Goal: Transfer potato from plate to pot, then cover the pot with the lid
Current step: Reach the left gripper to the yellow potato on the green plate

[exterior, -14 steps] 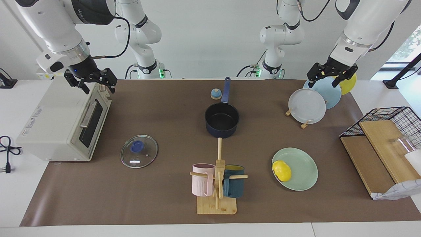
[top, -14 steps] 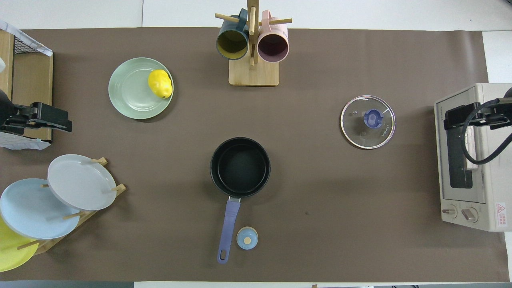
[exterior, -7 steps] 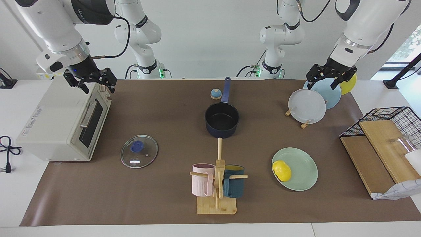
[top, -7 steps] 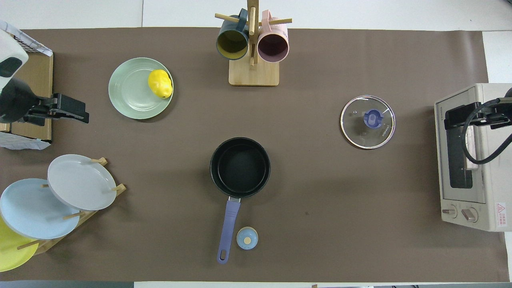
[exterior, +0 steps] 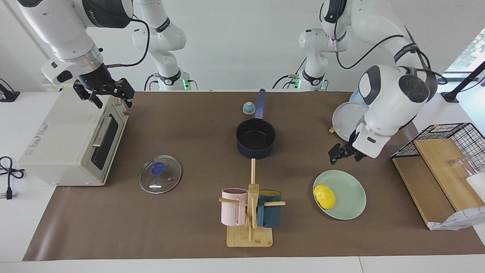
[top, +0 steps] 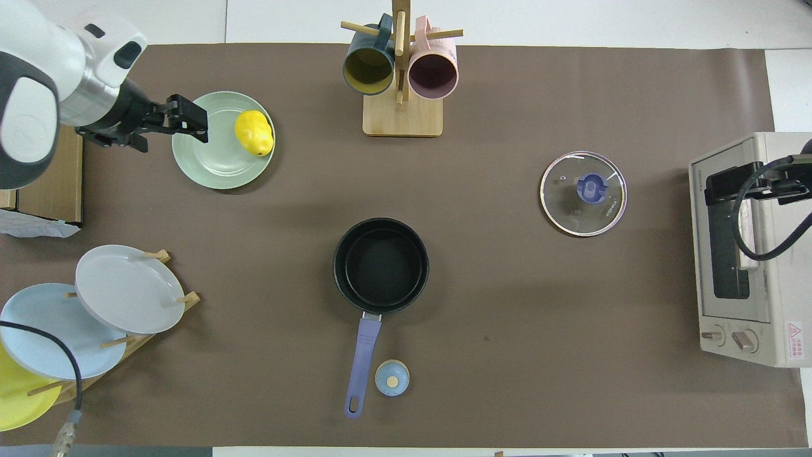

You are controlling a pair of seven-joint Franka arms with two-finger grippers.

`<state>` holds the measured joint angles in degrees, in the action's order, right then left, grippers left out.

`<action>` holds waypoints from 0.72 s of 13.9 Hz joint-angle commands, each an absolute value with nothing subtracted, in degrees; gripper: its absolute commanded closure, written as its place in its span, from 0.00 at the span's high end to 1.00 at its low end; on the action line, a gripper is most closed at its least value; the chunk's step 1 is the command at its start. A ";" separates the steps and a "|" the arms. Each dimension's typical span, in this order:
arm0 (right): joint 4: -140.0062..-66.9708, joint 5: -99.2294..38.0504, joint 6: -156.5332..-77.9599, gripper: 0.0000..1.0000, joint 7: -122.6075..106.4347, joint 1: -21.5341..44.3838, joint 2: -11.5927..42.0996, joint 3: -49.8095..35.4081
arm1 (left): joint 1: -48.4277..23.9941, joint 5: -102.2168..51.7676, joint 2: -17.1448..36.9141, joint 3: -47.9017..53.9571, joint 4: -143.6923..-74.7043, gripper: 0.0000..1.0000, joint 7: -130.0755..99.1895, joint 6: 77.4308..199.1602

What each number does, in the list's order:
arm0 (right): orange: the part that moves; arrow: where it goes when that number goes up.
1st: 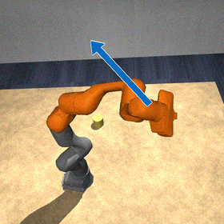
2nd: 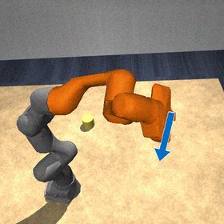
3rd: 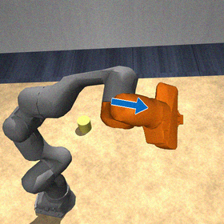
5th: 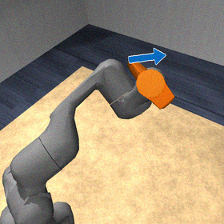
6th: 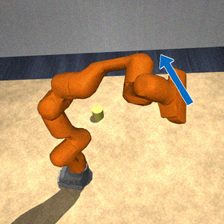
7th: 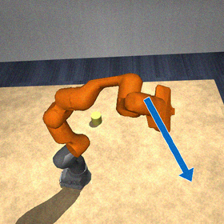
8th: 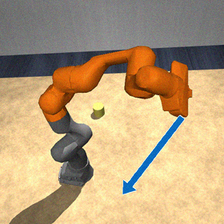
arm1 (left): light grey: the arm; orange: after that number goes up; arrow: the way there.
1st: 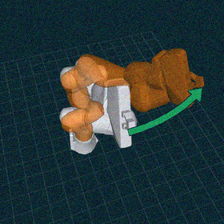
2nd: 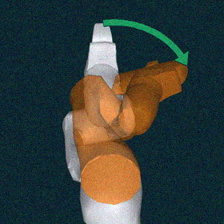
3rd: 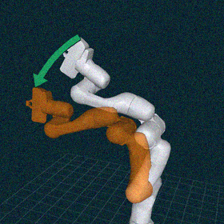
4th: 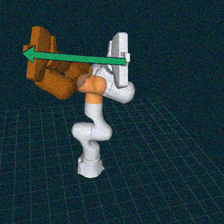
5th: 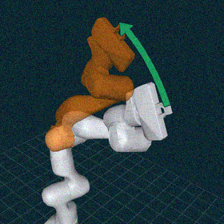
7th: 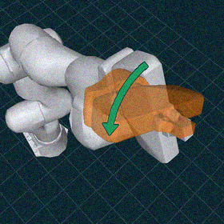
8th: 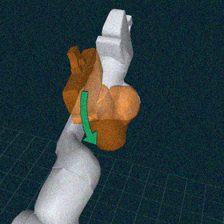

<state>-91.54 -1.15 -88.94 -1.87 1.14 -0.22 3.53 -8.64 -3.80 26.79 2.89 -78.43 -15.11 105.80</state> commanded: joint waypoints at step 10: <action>-92.90 -0.97 -89.74 1.00 -2.81 0.00 -1.23 3.25 | -12.83 -1.85 38.85 0.26 -75.32 1.00 -24.43 118.04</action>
